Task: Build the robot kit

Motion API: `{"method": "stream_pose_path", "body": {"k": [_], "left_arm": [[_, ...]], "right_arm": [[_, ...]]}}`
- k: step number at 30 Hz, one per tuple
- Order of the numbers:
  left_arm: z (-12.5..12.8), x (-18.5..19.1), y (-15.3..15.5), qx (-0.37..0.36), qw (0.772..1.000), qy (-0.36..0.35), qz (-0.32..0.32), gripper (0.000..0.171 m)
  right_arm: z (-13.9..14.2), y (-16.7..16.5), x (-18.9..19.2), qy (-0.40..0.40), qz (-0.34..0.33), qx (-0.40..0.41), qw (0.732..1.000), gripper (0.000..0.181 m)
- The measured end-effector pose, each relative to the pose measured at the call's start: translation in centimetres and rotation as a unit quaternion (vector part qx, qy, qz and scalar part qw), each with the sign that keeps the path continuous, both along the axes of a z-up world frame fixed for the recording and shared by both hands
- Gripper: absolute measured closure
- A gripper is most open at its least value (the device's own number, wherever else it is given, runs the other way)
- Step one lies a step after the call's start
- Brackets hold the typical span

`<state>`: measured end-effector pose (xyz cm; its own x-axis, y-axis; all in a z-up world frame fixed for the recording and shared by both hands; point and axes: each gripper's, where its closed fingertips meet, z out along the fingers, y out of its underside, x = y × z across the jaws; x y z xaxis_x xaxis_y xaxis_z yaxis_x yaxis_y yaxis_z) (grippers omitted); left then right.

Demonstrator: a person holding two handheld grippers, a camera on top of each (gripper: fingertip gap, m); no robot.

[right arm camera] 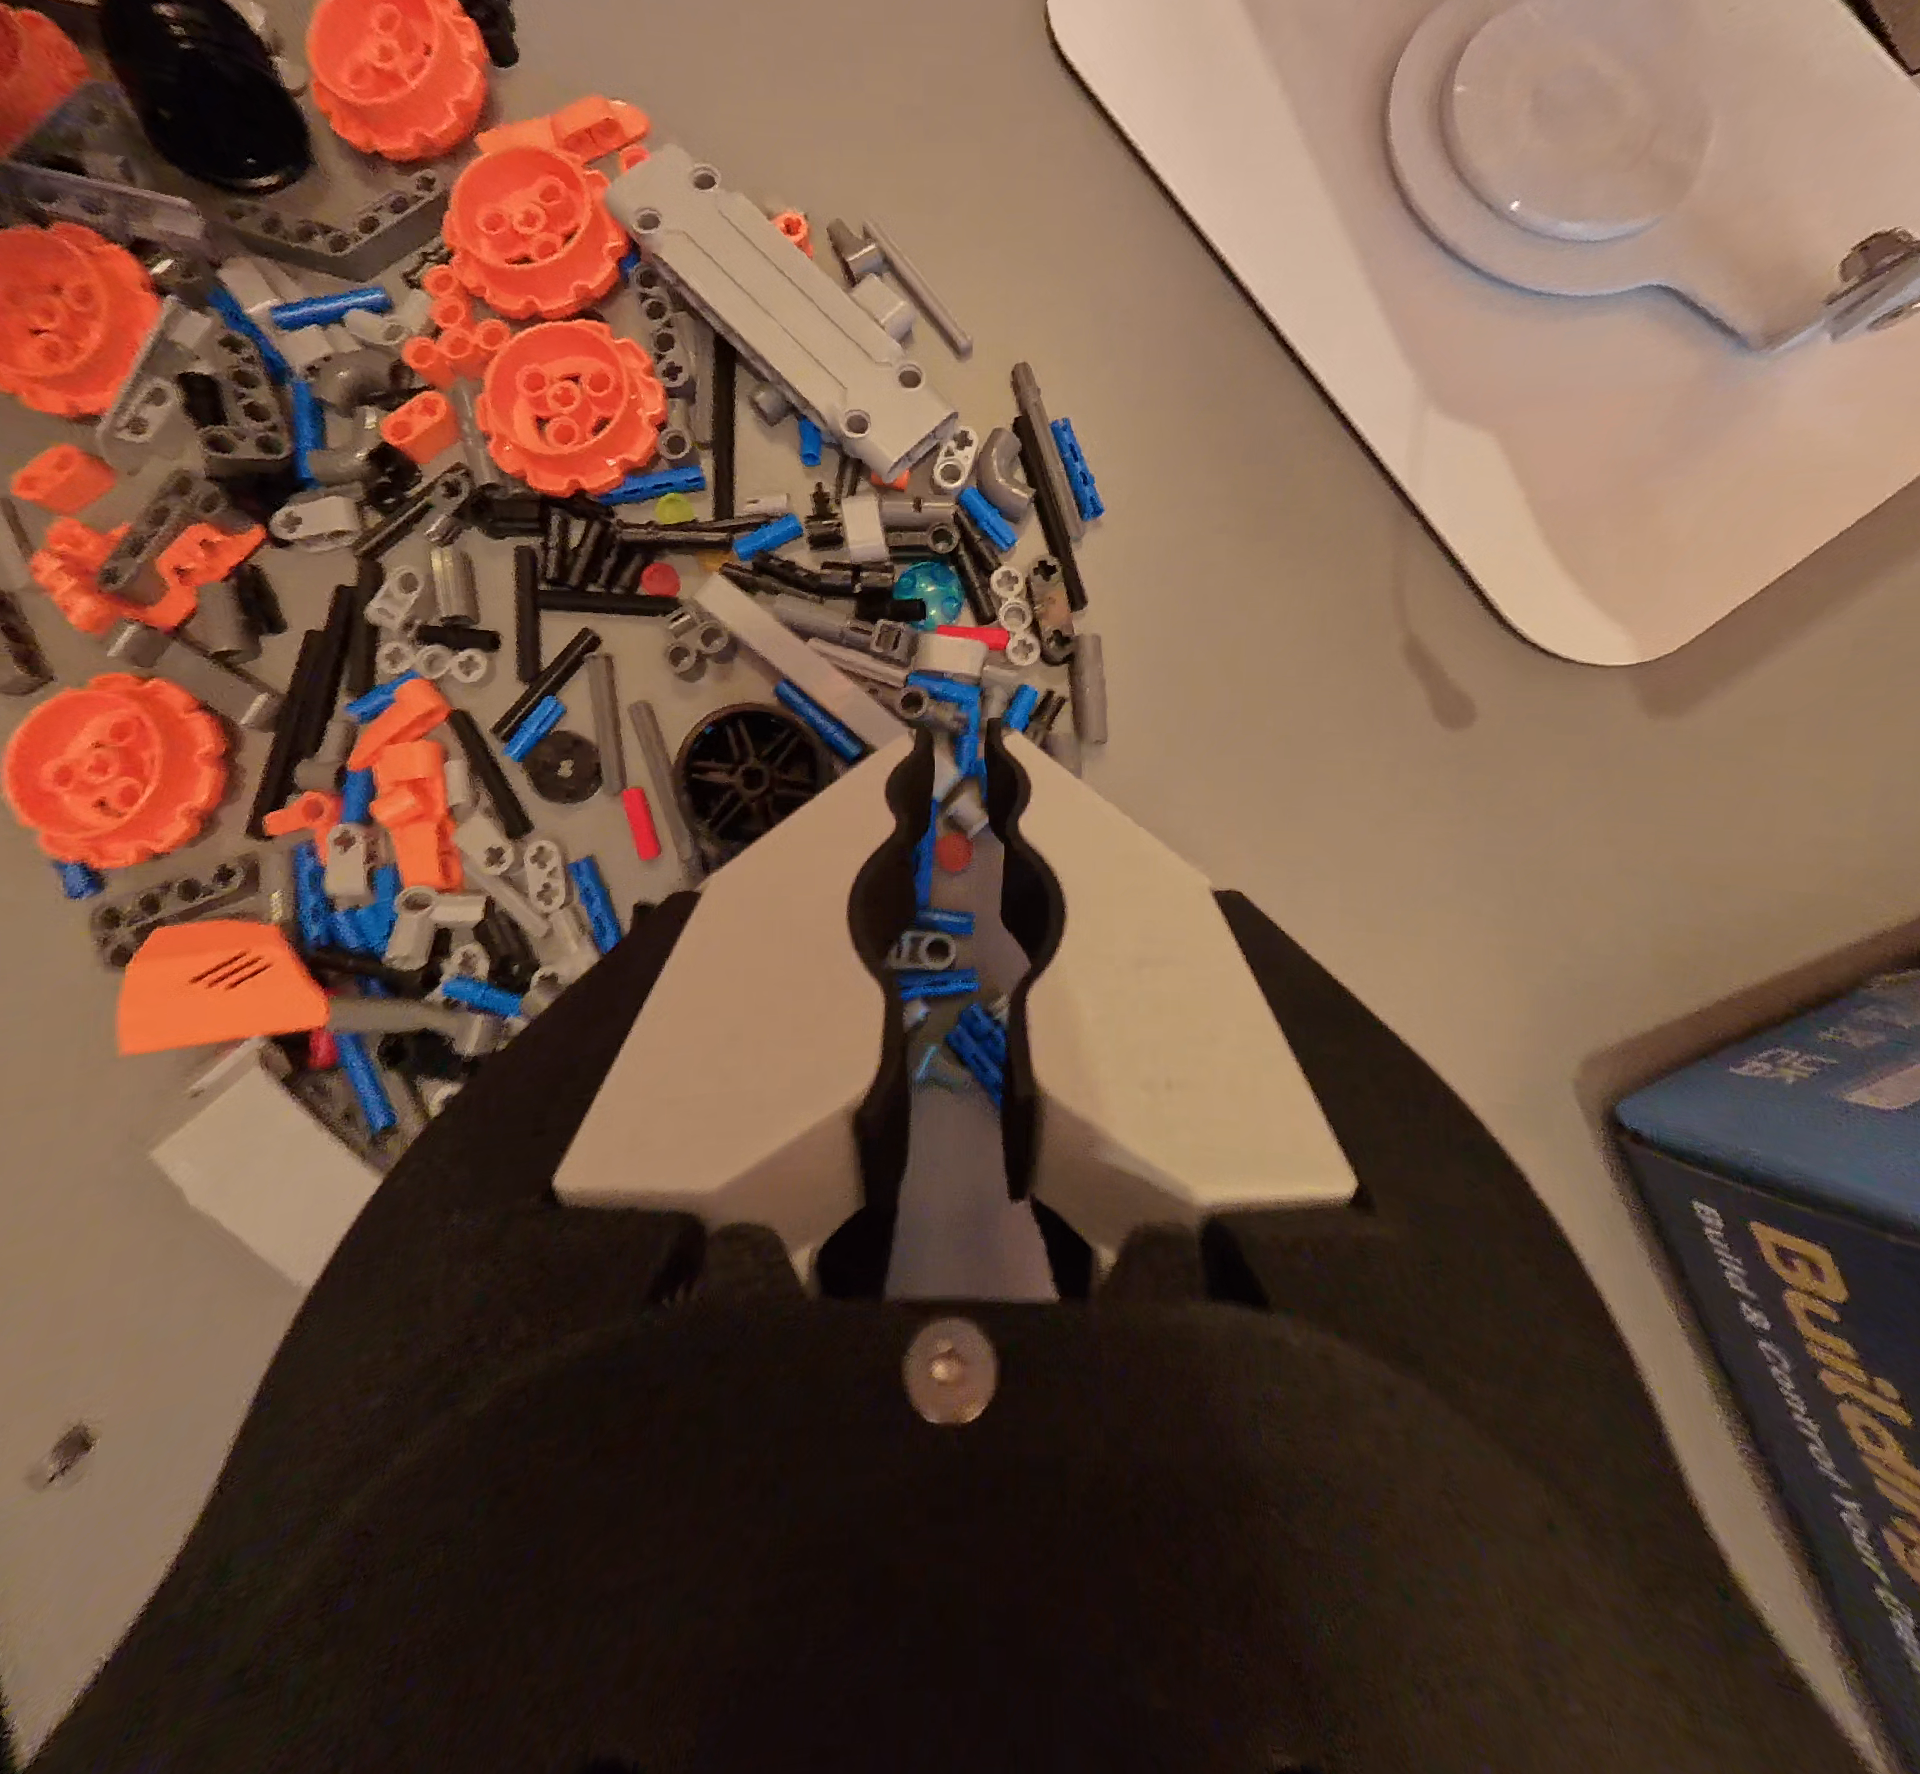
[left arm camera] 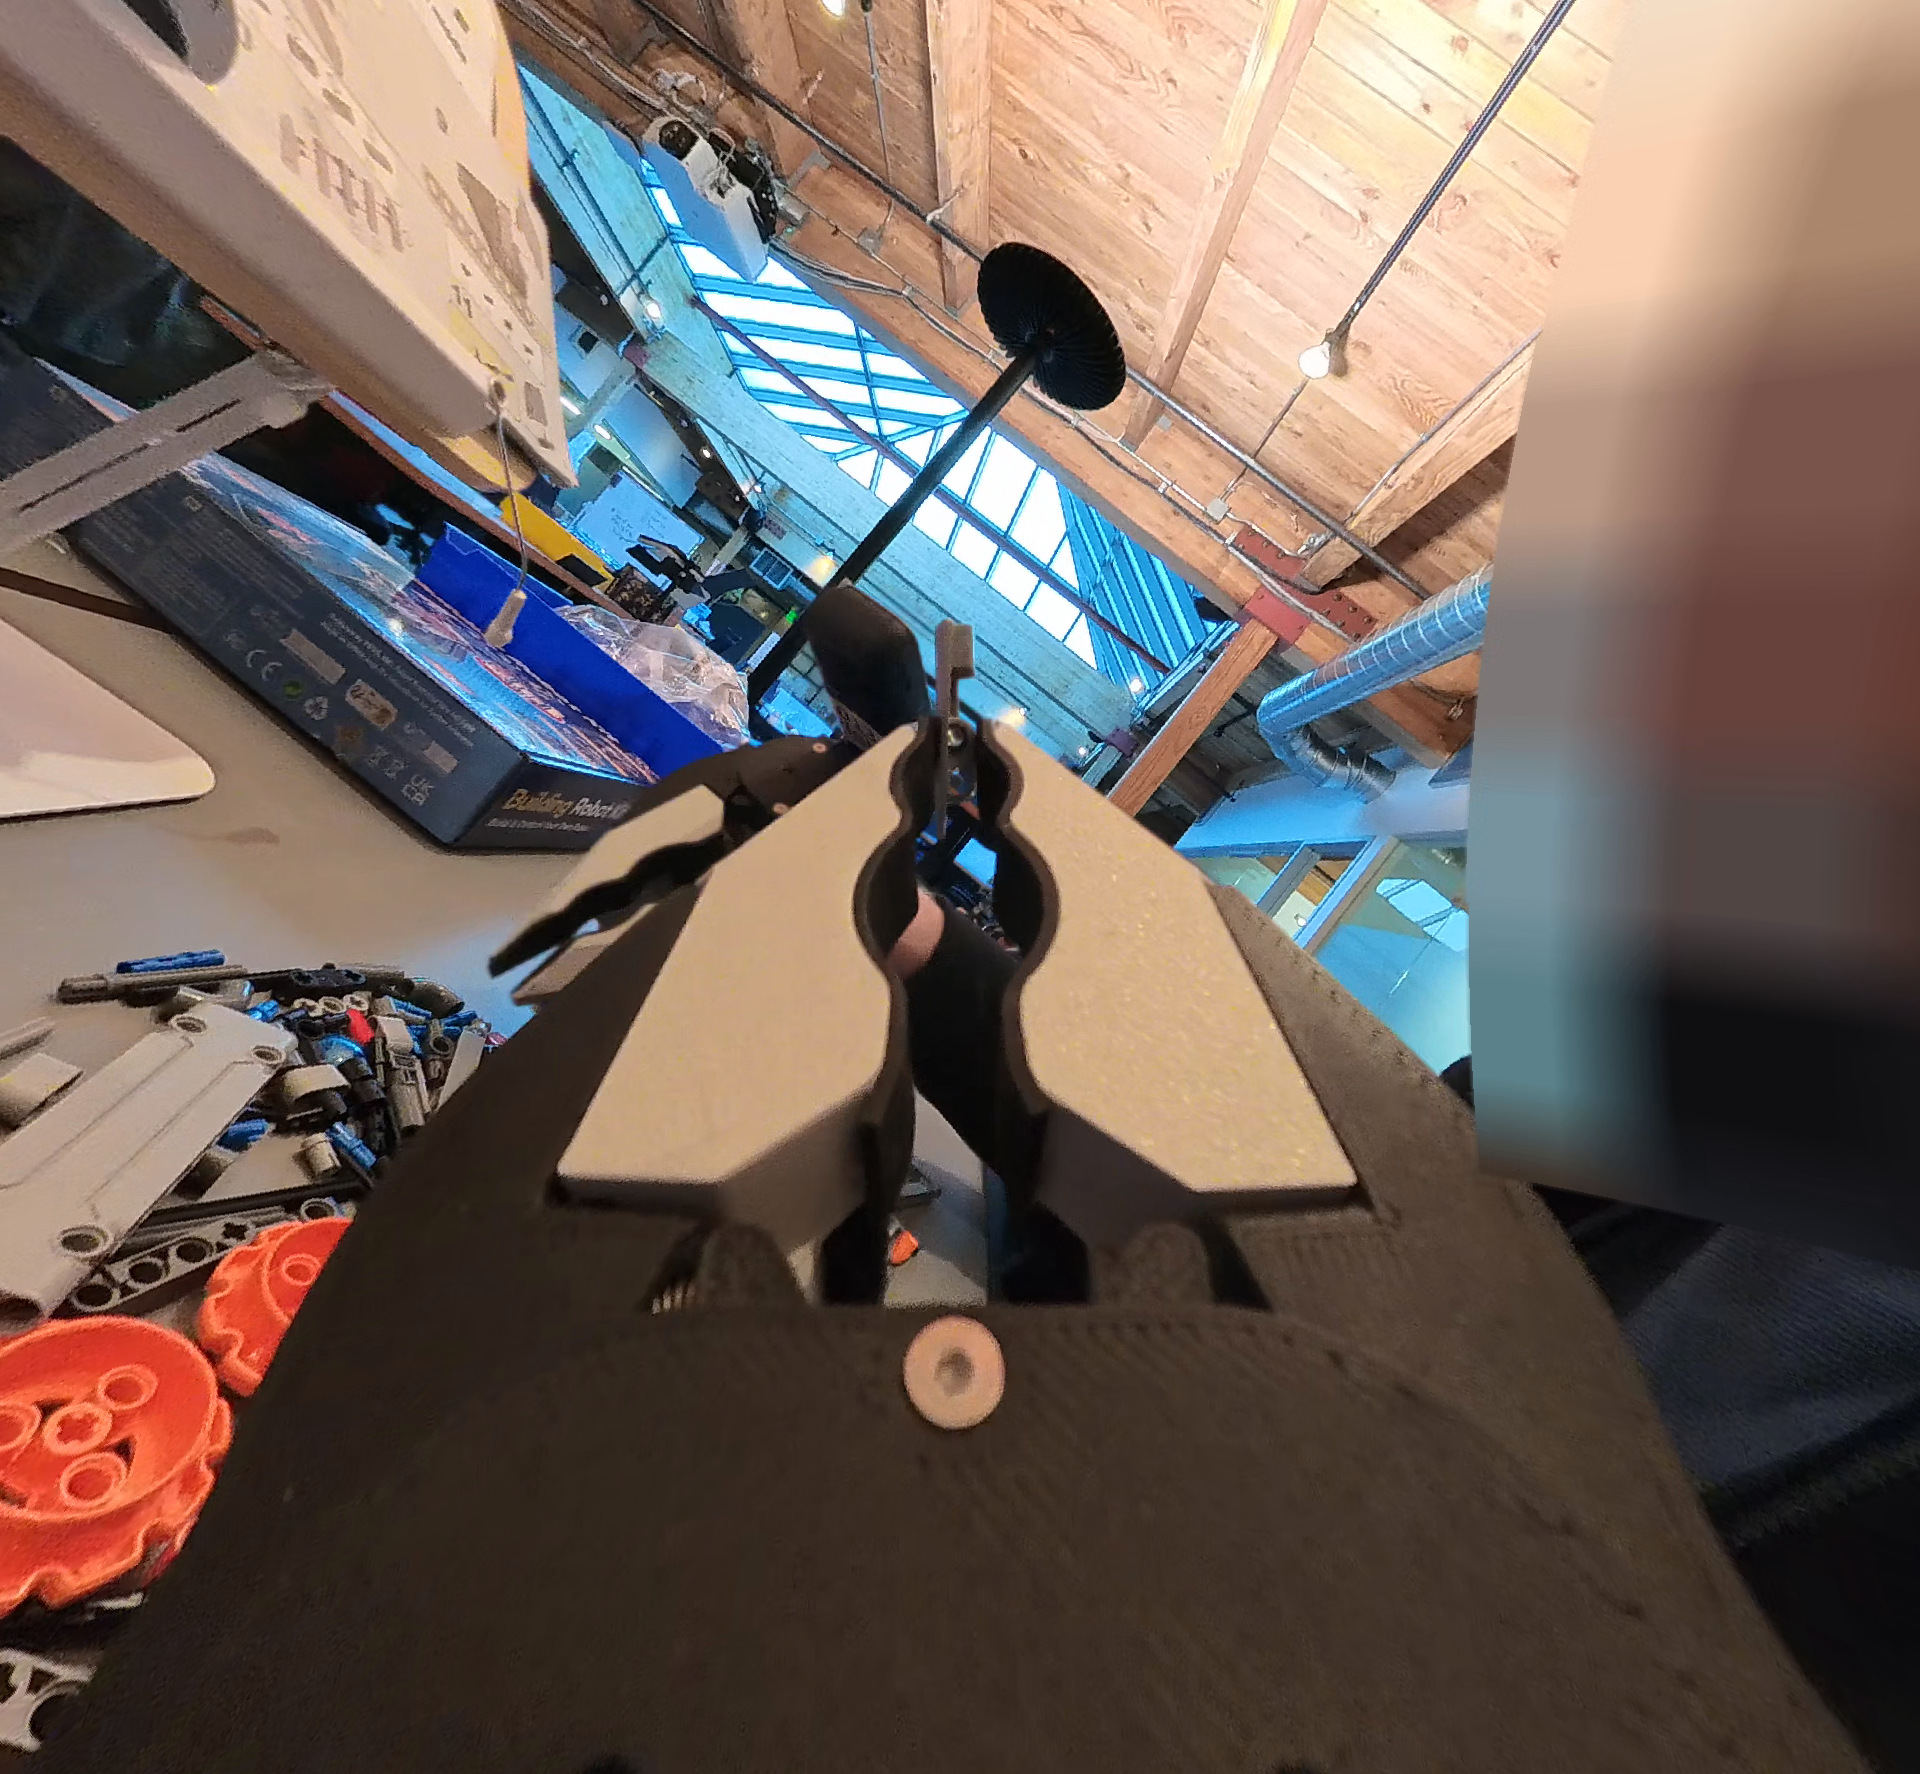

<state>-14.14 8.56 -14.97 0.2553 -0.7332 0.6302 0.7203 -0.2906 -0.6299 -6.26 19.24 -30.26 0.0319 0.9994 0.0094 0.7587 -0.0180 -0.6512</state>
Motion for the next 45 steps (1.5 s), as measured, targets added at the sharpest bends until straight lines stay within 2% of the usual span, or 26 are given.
{"method": "stream_pose_path", "body": {"k": [8,14,18,20,24,29,32,41,45], "left_arm": [[0.2,0.2,0.1,0.000,1.000,-0.010,-0.009,0.168],[-0.1,0.5,0.3,-0.007,1.000,-0.012,-0.013,0.168],[-0.3,0.9,0.4,-0.008,1.000,-0.002,-0.015,0.168],[-0.4,0.9,0.4,-0.009,1.000,0.000,-0.013,0.168],[-0.4,1.0,0.5,-0.010,1.000,0.001,-0.014,0.168],[-0.5,1.3,0.5,-0.010,1.000,0.006,-0.017,0.168],[-0.5,1.2,0.5,-0.011,1.000,0.006,-0.015,0.168],[-0.4,1.2,0.4,-0.009,1.000,0.004,-0.018,0.168],[-0.4,1.1,0.4,-0.008,1.000,0.004,-0.016,0.169]], "right_arm": [[1.7,-3.4,7.0,-0.011,0.018,-0.021,1.000,0.179],[0.7,-6.6,11.3,-0.028,0.017,-0.035,0.999,0.179],[0.3,-8.4,11.0,-0.017,0.025,-0.033,0.999,0.179],[-0.1,-7.9,11.4,-0.029,0.012,-0.010,0.999,0.180],[-0.3,-7.6,12.2,-0.021,0.005,-0.028,0.999,0.180],[0.3,-9.2,10.0,0.011,0.037,-0.035,0.999,0.178],[-1.3,-8.8,9.7,-0.026,0.036,-0.015,0.999,0.177],[-0.7,-7.6,9.9,-0.031,0.013,-0.011,0.999,0.175],[-1.9,-7.7,9.7,-0.058,0.005,-0.008,0.998,0.176]]}}
